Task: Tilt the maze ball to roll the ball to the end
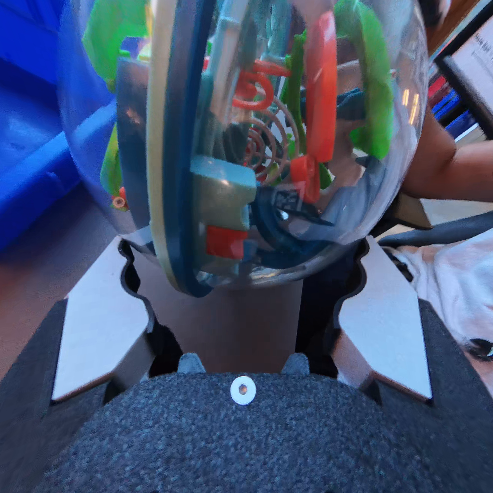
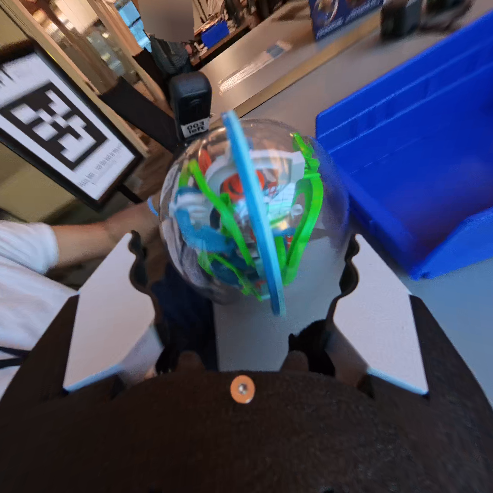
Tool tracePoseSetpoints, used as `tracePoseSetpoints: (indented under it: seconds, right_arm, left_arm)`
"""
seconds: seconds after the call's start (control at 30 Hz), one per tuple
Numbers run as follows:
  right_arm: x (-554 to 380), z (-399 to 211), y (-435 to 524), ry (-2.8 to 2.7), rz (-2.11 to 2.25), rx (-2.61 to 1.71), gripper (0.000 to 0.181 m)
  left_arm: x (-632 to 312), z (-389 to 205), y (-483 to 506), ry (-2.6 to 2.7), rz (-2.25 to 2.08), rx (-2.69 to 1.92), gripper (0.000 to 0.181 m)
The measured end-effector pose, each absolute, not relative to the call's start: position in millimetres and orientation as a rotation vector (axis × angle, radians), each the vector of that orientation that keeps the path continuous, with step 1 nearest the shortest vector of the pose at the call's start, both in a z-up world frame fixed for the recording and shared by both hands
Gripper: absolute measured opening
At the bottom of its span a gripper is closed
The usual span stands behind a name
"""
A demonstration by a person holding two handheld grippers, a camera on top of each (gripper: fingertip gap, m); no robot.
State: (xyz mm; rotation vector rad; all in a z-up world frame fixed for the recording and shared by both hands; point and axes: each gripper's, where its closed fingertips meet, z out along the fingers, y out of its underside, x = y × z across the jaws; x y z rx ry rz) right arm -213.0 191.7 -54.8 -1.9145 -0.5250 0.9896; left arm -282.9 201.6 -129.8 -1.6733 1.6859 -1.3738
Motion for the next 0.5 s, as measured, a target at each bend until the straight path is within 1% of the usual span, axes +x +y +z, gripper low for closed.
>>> tracePoseSetpoints:
  seconds: [0.1,0.17,0.23,0.27,0.4,0.5]
  right_arm:
    - [-208,-70,191,-0.620,0.716,-1.809,0.147]
    - [-220,-79,196,-0.670,0.674,-1.762,0.151]
    - [-229,-91,207,-0.691,0.642,-1.803,0.155]
    - [-232,-86,210,-0.697,0.639,-1.785,0.157]
    - [-240,-78,214,-0.727,0.591,-1.883,0.155]
    - [-241,-75,214,-0.684,0.603,-1.940,0.154]
  left_arm:
    - [-284,-132,206,1.606,-1.483,-1.715,0.156]
    - [-282,-134,206,1.588,-1.535,-1.732,0.154]
    - [-280,-137,202,1.588,-1.567,-1.750,0.149]
    - [-279,-140,201,1.600,-1.556,-1.771,0.151]
    - [-279,-153,195,1.676,-1.469,-1.811,0.158]
    - [-279,-148,192,1.660,-1.548,-1.805,0.158]
